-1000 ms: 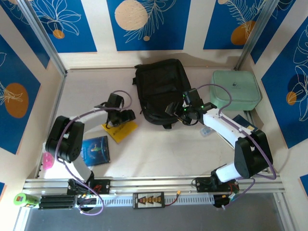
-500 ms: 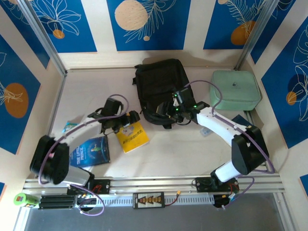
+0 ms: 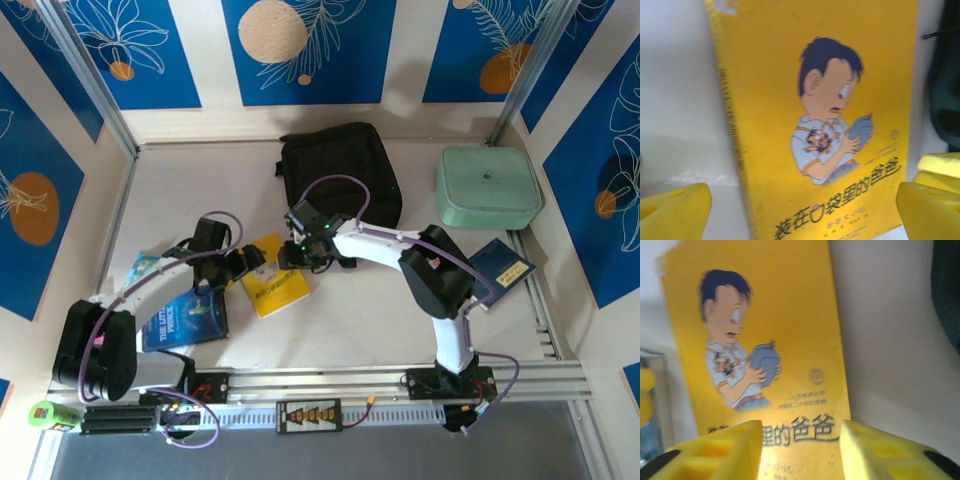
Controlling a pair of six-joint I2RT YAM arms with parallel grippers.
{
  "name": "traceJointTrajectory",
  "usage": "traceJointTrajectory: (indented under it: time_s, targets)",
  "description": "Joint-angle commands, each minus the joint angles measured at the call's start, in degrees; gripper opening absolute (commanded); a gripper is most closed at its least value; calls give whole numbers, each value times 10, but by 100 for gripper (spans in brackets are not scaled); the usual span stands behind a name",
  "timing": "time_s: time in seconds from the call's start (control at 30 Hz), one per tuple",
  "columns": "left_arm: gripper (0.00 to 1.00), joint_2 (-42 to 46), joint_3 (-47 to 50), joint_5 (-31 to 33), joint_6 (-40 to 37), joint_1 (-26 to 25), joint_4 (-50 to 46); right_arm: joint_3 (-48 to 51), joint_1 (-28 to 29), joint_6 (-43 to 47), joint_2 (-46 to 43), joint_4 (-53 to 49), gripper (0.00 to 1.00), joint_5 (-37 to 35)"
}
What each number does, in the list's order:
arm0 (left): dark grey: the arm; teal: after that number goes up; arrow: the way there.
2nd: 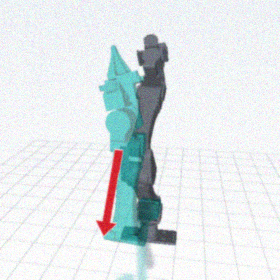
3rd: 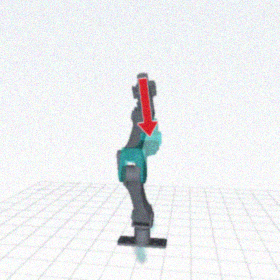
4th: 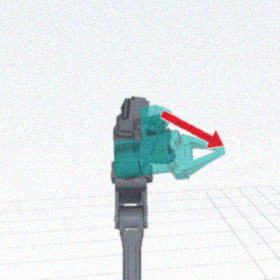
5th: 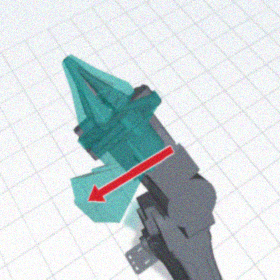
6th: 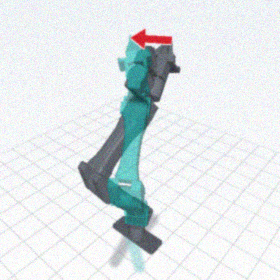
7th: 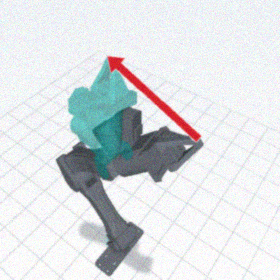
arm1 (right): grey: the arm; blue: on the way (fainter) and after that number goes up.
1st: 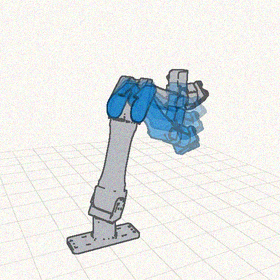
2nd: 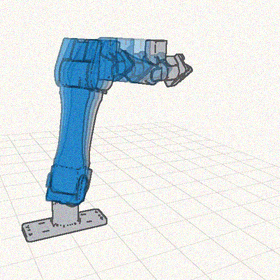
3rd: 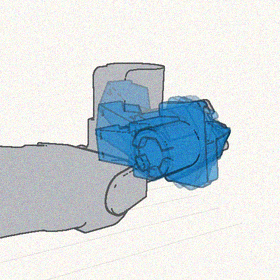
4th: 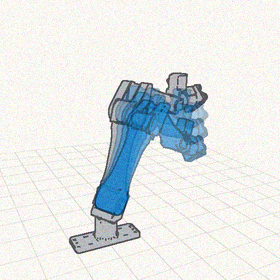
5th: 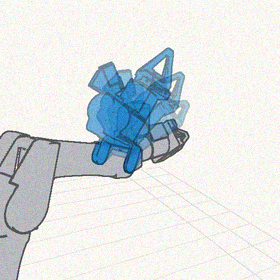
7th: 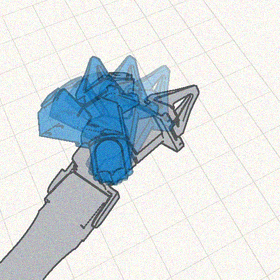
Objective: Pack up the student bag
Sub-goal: Pick up the book at the center of the table.
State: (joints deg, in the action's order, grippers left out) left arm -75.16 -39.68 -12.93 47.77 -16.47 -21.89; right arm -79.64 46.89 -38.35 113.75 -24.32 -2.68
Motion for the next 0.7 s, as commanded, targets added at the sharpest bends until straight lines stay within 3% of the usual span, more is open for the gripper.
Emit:
traceJointTrajectory:
  time_s: [0.0, 0.23, 0.47, 0.67]
  targets:
    - [91, -5, 9, -27, 2, 13, 11, -18, -1, 3, 22, -38, 42, -37]
    - [79, -52, 20, -55, -12, 14, 36, -17, -2, 19, 37, -42, 39, -37]
    - [77, -69, 18, -51, -41, 14, 25, -6, -1, 36, 48, -50, 35, -31]
    - [67, -82, 17, -78, -70, 14, 44, 6, -2, 32, 50, -42, 33, -26]
